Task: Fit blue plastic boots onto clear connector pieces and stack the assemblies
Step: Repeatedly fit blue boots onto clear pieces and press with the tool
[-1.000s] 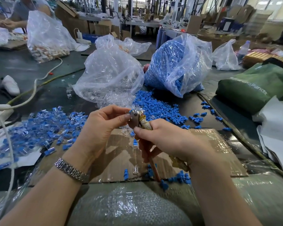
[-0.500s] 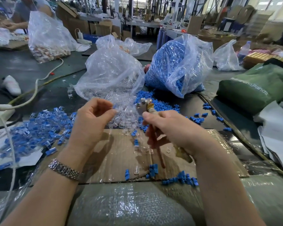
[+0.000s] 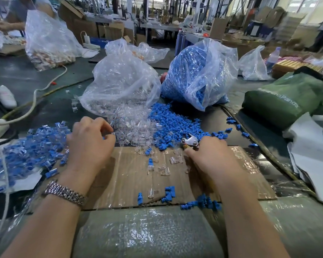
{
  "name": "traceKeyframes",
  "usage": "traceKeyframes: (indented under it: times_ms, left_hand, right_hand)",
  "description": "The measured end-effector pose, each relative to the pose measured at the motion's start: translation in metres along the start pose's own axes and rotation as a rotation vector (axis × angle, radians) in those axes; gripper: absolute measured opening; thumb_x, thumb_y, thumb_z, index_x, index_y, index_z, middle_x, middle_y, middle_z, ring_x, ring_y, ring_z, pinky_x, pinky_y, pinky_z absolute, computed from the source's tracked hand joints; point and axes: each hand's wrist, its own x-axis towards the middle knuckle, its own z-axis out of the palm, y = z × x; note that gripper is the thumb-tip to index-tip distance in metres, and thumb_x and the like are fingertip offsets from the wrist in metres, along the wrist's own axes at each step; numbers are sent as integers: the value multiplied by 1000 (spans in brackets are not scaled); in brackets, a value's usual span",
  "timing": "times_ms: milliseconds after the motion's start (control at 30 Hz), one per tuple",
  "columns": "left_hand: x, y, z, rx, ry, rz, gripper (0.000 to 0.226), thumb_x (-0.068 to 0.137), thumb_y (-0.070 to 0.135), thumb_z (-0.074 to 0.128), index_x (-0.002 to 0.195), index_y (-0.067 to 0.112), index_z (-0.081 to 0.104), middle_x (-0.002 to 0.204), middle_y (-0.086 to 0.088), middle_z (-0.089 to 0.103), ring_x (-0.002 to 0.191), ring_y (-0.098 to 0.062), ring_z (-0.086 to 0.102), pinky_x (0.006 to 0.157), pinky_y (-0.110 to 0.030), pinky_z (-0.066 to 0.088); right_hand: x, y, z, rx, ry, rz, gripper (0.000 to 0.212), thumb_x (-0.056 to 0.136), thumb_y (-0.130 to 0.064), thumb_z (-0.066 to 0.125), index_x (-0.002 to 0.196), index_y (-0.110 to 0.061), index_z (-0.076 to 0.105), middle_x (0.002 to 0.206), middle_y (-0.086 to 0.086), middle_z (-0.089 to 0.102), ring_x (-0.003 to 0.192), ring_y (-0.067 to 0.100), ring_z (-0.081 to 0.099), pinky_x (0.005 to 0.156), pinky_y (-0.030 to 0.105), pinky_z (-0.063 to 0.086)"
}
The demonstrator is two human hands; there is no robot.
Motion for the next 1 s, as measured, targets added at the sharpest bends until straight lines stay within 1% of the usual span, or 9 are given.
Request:
traceKeyframes:
  times_ms: [67, 100, 200, 300, 433, 600, 733, 900, 1000]
  left_hand:
    - [-2, 2, 1, -102, -73, 49, 11, 86, 12, 69, 86, 22, 69, 92, 1, 57, 95, -26, 59, 88, -45, 48]
    - [-2, 3, 2, -152, -103, 61, 13, 86, 9, 69, 85, 23, 69, 90, 2, 59, 91, -22, 61, 83, -40, 50]
    - [-3, 5, 2, -273, -202, 67, 19, 85, 5, 68, 82, 24, 69, 85, 7, 66, 79, -9, 63, 67, -16, 44]
    - [-3, 5, -1, -369, -346, 74, 17, 87, 6, 72, 83, 23, 72, 77, 4, 71, 72, -7, 65, 61, -8, 47]
    - [-6, 8, -7, -476, -518, 152, 11, 86, 11, 78, 83, 21, 74, 78, 2, 74, 68, -3, 68, 64, -11, 50]
    - [-12, 13, -2, -494, -712, 249, 10, 83, 23, 83, 83, 20, 73, 79, 1, 75, 69, -8, 71, 64, -15, 53]
    - [-20, 19, 6, -435, -747, 305, 17, 79, 30, 86, 88, 27, 71, 83, 7, 75, 74, -6, 70, 68, -19, 54]
    - [-24, 23, 10, -362, -742, 395, 26, 85, 16, 79, 104, 32, 74, 94, 10, 71, 88, -6, 68, 83, -23, 54]
    - [-25, 25, 10, -273, -724, 433, 20, 87, 16, 76, 99, 32, 77, 95, 12, 66, 90, -1, 63, 84, -19, 51]
  right_hand:
    - [-3, -8, -2, 5, 102, -113, 47, 96, -54, 60, 124, -17, 56, 132, 8, 50, 126, 30, 45, 104, 49, 41]
    - [-5, -14, -3, 75, 133, -228, 42, 97, -49, 61, 130, -23, 56, 133, 2, 49, 128, 25, 44, 108, 49, 39]
    - [-14, -34, -6, 322, 24, -608, 23, 98, -33, 64, 121, -34, 68, 122, -12, 58, 121, 12, 46, 109, 45, 38]
    - [-16, -47, 4, 158, -50, -749, 23, 98, -23, 66, 116, -37, 73, 122, -15, 60, 116, 12, 44, 100, 41, 37]
    - [-11, -51, 11, 14, -18, -777, 22, 97, -25, 67, 112, -39, 74, 120, -13, 62, 110, 15, 45, 86, 34, 29]
    - [-8, -51, 11, -17, 6, -743, 11, 95, -29, 70, 105, -29, 74, 104, -9, 60, 107, 17, 49, 92, 38, 39]
    - [-6, -50, 14, -3, -5, -690, 7, 94, -25, 67, 101, -23, 66, 107, -2, 59, 107, 21, 53, 96, 44, 43]
    - [-2, -39, 12, 214, 14, -608, 9, 91, -17, 66, 94, -23, 70, 96, -7, 60, 95, 16, 57, 94, 45, 47]
    - [-1, -38, 13, 178, -6, -591, 8, 94, -20, 67, 96, -26, 71, 100, -9, 64, 97, 16, 60, 101, 48, 43]
